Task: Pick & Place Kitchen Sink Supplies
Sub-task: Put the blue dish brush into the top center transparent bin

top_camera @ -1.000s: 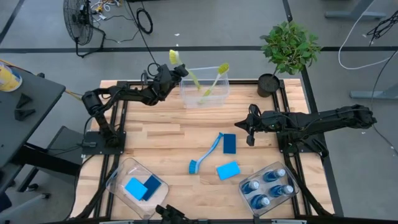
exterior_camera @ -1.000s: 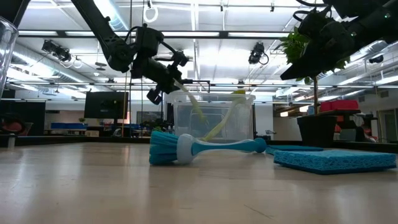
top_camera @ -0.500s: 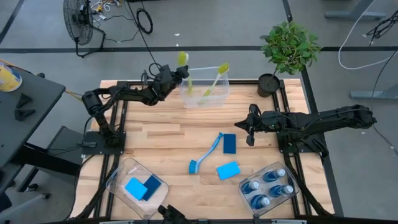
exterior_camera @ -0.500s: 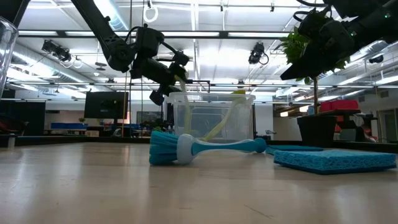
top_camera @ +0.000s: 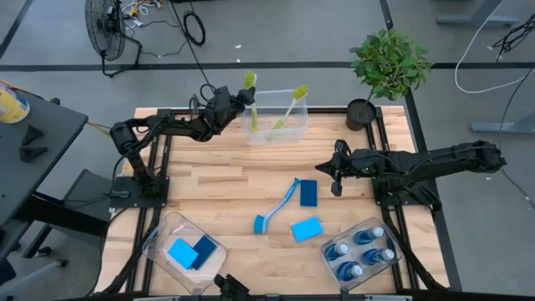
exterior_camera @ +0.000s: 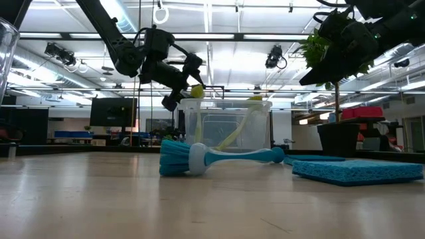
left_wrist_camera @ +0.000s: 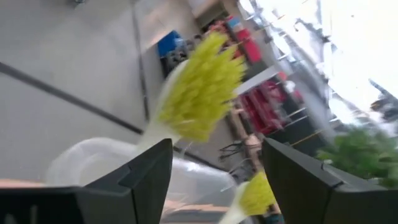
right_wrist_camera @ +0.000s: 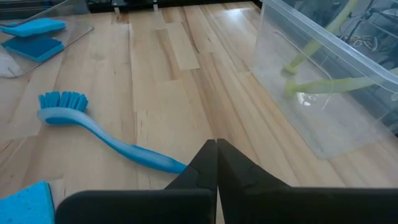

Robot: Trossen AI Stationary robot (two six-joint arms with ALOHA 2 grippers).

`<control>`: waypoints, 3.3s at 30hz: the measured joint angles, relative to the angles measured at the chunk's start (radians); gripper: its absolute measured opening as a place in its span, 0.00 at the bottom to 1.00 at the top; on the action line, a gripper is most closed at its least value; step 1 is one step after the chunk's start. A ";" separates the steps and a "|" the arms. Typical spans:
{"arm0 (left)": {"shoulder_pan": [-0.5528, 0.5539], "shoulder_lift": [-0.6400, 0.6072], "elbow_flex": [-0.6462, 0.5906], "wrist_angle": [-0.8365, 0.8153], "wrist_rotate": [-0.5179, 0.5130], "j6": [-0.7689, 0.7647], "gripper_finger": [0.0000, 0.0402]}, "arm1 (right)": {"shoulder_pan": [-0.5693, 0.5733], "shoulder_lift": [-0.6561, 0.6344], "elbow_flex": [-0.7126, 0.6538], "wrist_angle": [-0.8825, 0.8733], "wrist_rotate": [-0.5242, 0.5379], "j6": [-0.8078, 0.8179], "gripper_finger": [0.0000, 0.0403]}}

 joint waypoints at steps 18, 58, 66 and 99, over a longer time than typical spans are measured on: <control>-0.089 -0.002 0.233 0.053 0.479 0.332 0.53 | 0.000 0.000 0.000 0.000 -0.001 0.022 0.01; -0.278 -0.392 0.529 -1.367 0.596 0.823 0.32 | 0.000 0.006 0.009 -0.003 -0.208 -0.148 0.31; -0.278 -0.491 0.529 -1.464 0.455 0.841 0.31 | -0.001 0.167 0.137 -0.015 -0.233 -0.238 0.51; -0.275 -0.586 0.528 -1.655 0.299 0.924 0.31 | -0.092 0.755 0.420 -0.090 -0.596 -0.725 0.55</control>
